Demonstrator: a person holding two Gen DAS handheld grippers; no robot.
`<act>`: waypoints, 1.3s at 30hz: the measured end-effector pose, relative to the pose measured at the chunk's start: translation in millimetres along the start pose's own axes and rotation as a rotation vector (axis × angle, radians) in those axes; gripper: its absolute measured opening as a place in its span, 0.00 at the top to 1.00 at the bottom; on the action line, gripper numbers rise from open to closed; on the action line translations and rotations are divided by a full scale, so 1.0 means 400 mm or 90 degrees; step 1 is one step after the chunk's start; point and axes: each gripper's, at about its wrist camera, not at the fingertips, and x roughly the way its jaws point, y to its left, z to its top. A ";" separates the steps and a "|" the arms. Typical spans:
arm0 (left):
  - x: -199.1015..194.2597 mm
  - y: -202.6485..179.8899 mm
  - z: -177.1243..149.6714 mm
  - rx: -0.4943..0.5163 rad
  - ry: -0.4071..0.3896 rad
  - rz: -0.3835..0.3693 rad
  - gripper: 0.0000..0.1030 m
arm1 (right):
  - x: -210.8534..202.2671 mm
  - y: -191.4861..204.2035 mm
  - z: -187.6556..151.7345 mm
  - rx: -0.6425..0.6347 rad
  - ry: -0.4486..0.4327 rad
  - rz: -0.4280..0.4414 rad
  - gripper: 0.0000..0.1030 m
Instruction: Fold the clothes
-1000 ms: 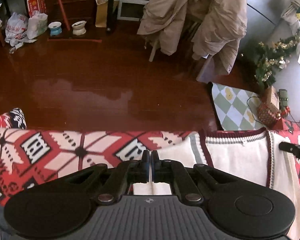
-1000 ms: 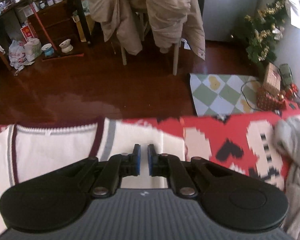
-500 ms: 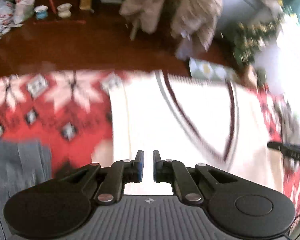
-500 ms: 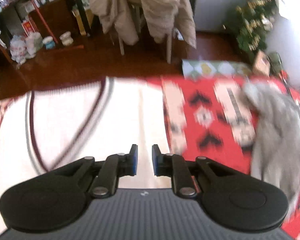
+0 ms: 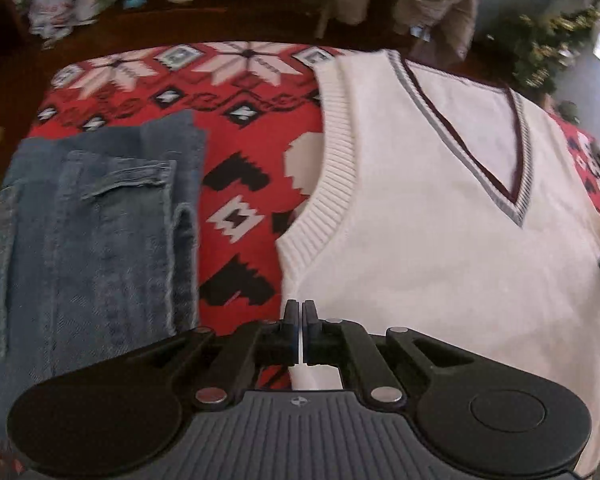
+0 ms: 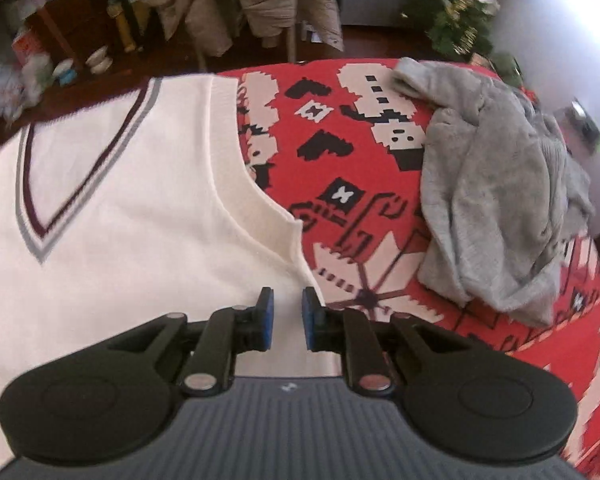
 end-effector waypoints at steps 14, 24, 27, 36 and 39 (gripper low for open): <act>0.059 -0.201 0.126 -0.045 -0.112 -0.043 0.94 | 0.027 0.165 0.150 -0.118 -0.100 0.093 0.84; 0.041 -0.155 -0.027 0.044 -0.072 -0.019 0.93 | 0.004 0.135 -0.020 -0.157 -0.049 0.065 0.81; 0.012 -0.122 -0.092 0.052 -0.052 -0.007 0.93 | -0.044 0.066 -0.098 -0.147 -0.016 0.044 0.75; -0.053 -0.082 -0.139 0.016 -0.022 -0.007 0.94 | -0.125 -0.049 -0.155 -0.084 0.012 0.008 0.70; -0.045 -0.127 -0.092 0.000 -0.052 -0.048 0.94 | -0.131 -0.004 -0.106 -0.081 -0.025 0.035 0.71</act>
